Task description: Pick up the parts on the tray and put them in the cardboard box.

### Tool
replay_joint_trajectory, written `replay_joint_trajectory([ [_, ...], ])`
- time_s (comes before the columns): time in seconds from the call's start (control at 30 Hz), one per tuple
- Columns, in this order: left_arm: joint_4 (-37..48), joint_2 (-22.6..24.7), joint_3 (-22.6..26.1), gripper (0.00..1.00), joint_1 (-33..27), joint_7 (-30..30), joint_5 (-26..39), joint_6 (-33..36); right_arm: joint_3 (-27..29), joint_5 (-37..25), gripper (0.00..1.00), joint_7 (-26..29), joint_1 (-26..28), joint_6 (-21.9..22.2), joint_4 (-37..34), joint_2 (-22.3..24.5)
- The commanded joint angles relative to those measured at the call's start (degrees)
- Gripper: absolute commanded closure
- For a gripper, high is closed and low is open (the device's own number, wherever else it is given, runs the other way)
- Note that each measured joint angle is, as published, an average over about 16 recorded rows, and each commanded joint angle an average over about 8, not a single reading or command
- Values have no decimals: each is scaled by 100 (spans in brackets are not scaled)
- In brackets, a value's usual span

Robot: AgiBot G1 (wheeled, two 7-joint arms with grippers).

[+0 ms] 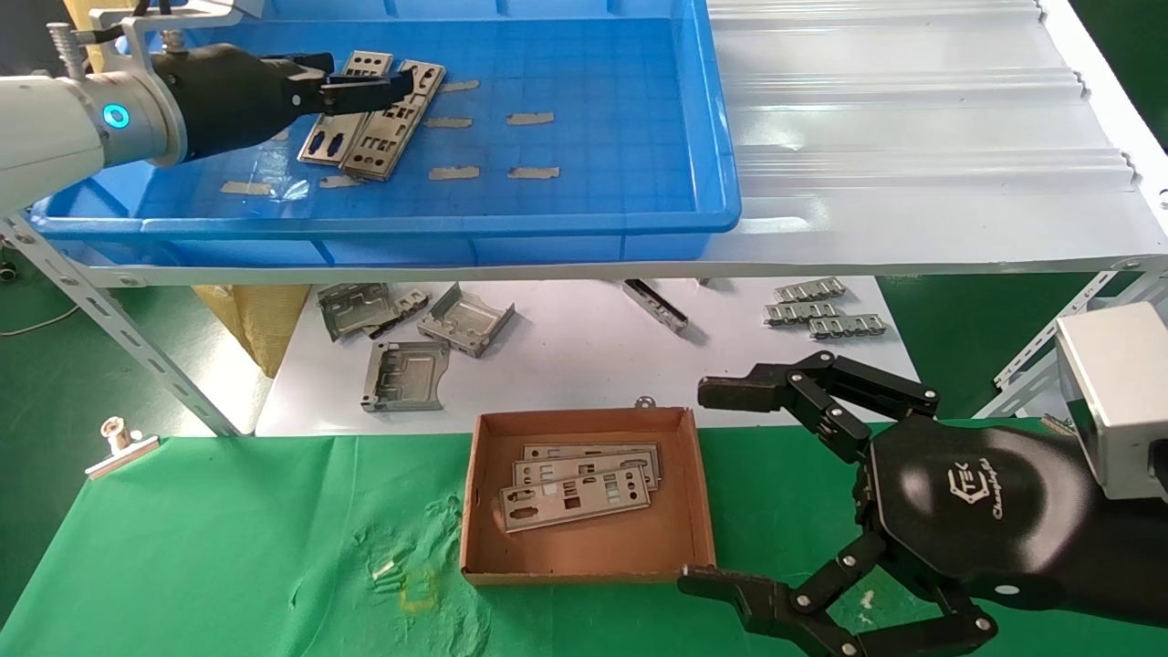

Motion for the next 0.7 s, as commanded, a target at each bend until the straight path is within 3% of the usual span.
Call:
replay_joint_trajectory([
  [0.03, 10, -39, -8, 48, -4, -46, -11, 126, 0, 0, 0, 0, 0, 0, 0, 0],
  [0.17, -8, -59, -26, 90, 1, -25, -36, 29, 0, 0, 0, 0, 0, 0, 0, 0],
  [0.23, -12, -58, -28, 100, 6, -13, -39, -26, 0, 0, 0, 0, 0, 0, 0, 0],
  [0.7, -26, -16, 21, 100, 28, 57, 31, -224, 0, 0, 0, 0, 0, 0, 0, 0],
])
